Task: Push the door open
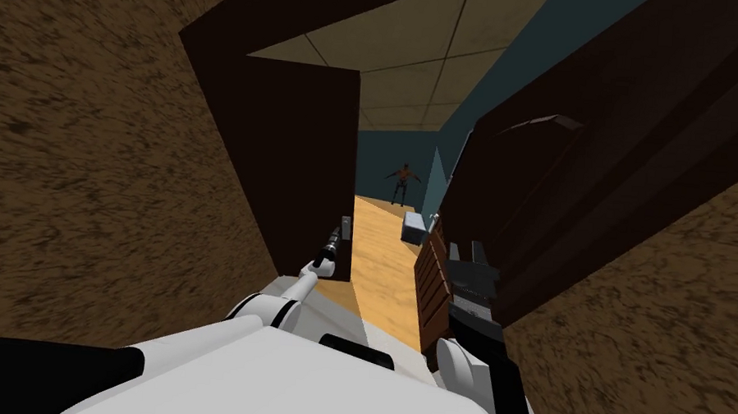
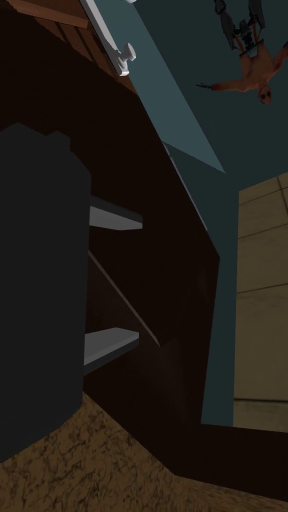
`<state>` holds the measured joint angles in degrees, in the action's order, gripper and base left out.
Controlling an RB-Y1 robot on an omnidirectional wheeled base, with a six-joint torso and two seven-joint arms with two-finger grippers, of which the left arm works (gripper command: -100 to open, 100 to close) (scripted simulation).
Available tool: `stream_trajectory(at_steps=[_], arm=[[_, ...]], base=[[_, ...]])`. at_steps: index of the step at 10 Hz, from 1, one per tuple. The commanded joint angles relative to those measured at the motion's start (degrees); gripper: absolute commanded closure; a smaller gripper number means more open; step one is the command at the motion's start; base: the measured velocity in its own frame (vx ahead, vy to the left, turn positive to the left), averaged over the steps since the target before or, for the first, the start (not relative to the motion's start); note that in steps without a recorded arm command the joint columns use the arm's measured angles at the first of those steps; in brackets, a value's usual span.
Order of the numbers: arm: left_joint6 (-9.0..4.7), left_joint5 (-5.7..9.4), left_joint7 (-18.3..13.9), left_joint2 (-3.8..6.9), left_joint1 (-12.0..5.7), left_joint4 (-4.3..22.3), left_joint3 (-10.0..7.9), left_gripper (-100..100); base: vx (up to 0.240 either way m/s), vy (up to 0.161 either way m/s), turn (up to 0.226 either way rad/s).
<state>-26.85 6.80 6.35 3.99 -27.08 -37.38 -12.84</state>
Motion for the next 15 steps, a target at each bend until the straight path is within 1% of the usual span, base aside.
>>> stream_trajectory(at_steps=[1,5,9,10,11,15], arm=[[-0.31,0.04,0.0,0.29,-0.13,0.33,-0.11,-100],[-0.86,0.13,0.09,0.57,0.07,0.45,-0.43,-100],[-1.39,0.21,0.17,0.43,0.25,0.56,-0.74,-100],[-1.38,0.2,0.13,0.5,0.17,0.67,-0.69,-100],[-1.38,0.2,0.13,0.5,0.17,0.67,-0.69,100],[-1.38,0.2,0.13,0.5,0.17,0.67,-0.69,100]], base=[[0.155,0.026,-0.026],[0.188,0.024,-0.023],[0.182,0.028,-0.023],[0.077,0.015,-0.004],[-0.011,-0.001,0.005],[-0.018,-0.003,0.0]])
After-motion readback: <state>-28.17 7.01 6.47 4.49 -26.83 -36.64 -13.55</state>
